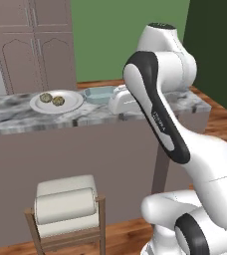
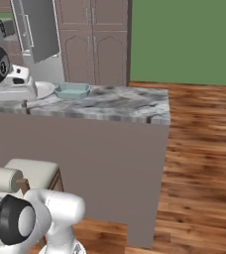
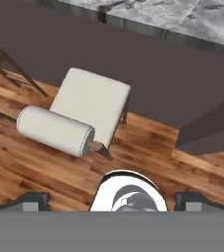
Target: Place two dumplings into each of the tupperware containers and then place the containers in the fridge.
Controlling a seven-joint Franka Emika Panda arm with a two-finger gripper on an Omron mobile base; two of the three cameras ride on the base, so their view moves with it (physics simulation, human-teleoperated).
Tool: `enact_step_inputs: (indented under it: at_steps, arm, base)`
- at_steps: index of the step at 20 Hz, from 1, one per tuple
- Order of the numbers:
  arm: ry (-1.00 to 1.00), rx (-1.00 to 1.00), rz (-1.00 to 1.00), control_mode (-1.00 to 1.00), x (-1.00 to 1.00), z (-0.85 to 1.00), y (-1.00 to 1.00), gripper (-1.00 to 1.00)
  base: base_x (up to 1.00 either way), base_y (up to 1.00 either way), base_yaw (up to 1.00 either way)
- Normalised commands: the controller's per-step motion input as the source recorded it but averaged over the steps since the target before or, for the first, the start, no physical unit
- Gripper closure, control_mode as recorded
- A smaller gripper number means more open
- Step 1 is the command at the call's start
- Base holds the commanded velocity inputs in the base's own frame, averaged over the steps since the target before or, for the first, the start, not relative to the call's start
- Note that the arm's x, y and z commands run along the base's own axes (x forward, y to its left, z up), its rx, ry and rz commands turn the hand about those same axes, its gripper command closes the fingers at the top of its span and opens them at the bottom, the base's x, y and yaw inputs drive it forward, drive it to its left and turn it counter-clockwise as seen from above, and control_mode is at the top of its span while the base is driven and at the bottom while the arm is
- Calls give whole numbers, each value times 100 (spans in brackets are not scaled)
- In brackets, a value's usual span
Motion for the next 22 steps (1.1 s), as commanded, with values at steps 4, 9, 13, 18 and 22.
enact_step_inputs:
  at_steps: [4,9,13,18,22]
  arm:
    - [-24,4,31,-100,60,-6,30,-100]
    - [6,0,9,-100,60,24,72,-100]
    - [14,0,8,-100,65,2,57,-100]
    - [3,0,4,-100,70,-11,11,-100]
    - [0,0,0,-100,67,-15,7,-100]
  base:
    - [0,0,0]
    - [0,0,0]
    - [0,0,0]
    - [0,0,0]
    - [0,0,0]
